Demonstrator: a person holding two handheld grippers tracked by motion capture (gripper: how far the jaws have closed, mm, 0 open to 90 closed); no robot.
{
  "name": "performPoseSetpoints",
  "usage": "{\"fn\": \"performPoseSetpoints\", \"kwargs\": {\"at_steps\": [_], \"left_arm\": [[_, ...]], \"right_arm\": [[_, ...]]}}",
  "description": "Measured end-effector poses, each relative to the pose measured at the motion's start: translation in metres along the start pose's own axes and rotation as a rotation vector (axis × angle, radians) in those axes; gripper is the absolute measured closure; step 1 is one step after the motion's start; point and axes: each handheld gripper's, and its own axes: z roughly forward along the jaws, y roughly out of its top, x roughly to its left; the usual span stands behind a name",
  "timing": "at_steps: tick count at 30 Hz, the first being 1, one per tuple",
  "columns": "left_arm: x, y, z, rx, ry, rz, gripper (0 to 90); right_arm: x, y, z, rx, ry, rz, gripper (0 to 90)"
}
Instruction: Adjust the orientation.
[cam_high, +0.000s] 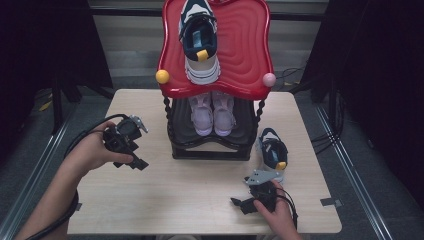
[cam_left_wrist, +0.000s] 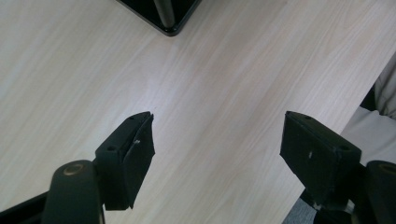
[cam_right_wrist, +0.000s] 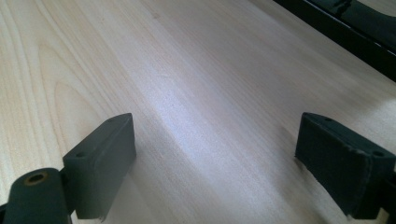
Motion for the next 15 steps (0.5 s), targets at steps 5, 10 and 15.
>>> {"fn": "performPoseSetpoints", "kwargs": {"at_steps": [5, 10, 15], "left_arm": [[-0.004, -0.006, 0.026, -0.006, -0.013, 0.008, 25.0], [-0.009, -0.012, 0.055, -0.024, -0.041, 0.0, 25.0], [-0.013, -0.015, 0.076, -0.064, -0.025, 0.011, 24.2]], "right_arm": [[0.0, 0.0, 0.0, 0.002, 0.001, 0.003, 11.3], [0.0, 0.0, 0.0, 0.003, 0.001, -0.001, 11.3], [0.0, 0.0, 0.0, 0.004, 0.001, 0.0, 11.3]]}}
